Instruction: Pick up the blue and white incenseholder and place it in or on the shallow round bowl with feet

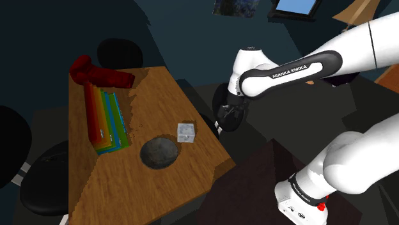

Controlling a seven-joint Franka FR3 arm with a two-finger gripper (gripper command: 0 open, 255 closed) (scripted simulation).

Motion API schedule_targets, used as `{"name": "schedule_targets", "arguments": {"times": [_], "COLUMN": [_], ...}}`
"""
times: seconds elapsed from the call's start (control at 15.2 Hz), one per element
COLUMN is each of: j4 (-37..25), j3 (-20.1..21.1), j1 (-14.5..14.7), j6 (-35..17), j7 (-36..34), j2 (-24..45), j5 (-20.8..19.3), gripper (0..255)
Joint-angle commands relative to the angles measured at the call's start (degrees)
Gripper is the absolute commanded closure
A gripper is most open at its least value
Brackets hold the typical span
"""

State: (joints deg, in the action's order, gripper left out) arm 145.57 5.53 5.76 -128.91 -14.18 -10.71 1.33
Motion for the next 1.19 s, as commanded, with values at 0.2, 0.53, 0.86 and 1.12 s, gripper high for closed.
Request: {"name": "schedule_targets", "arguments": {"times": [0.2, 0.53, 0.86, 1.12], "j4": [-3.96, -10.14, -18.02, -22.34], "j3": [1.39, 2.13, 2.19, 2.0], "j1": [1.11, 2.3, 4.05, 5.08], "j6": [-8.79, -14.94, -19.08, -20.93], "j7": [-1.38, -2.8, -4.13, -4.66], "j2": [11.87, 23.41, 34.65, 40.43], "j5": [-0.18, -1.34, -2.76, -3.42], "gripper": [0, 0, 0, 0]}}
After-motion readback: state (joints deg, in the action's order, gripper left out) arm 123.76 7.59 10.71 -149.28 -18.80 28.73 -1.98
